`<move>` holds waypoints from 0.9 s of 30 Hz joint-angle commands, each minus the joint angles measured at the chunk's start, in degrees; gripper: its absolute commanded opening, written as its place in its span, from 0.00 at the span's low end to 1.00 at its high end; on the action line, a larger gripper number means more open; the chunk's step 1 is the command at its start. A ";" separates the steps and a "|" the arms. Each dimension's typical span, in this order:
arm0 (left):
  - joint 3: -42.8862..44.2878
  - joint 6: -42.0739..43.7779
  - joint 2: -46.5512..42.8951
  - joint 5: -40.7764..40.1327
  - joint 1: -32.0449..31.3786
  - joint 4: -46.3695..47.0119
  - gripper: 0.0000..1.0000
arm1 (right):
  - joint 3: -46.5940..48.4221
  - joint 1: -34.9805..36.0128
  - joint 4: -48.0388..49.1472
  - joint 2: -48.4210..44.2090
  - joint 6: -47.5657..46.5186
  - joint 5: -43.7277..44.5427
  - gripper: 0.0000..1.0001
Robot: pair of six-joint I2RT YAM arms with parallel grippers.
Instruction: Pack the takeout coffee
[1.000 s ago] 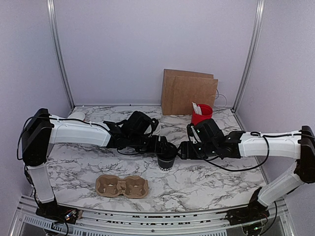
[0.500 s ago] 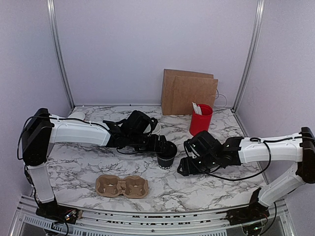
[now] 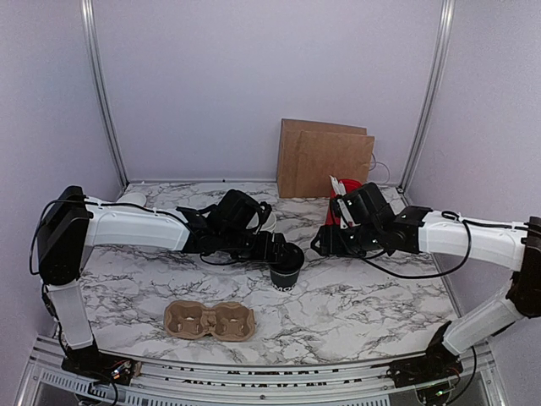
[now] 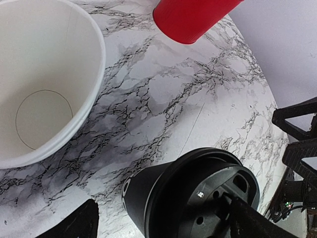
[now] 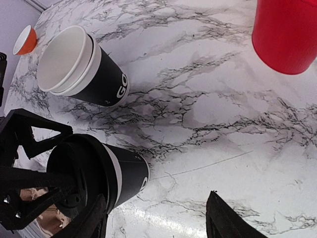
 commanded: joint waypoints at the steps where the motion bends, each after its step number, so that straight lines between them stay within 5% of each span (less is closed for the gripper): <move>1: -0.15 1.41 0.53 0.18 0.35 -3.12 0.92 | 3.54 -0.55 3.21 3.43 -3.57 -1.65 0.66; 27: 0.07 0.90 1.59 0.59 0.39 -3.17 0.92 | -1.22 -0.67 5.07 8.52 -3.66 -1.09 0.66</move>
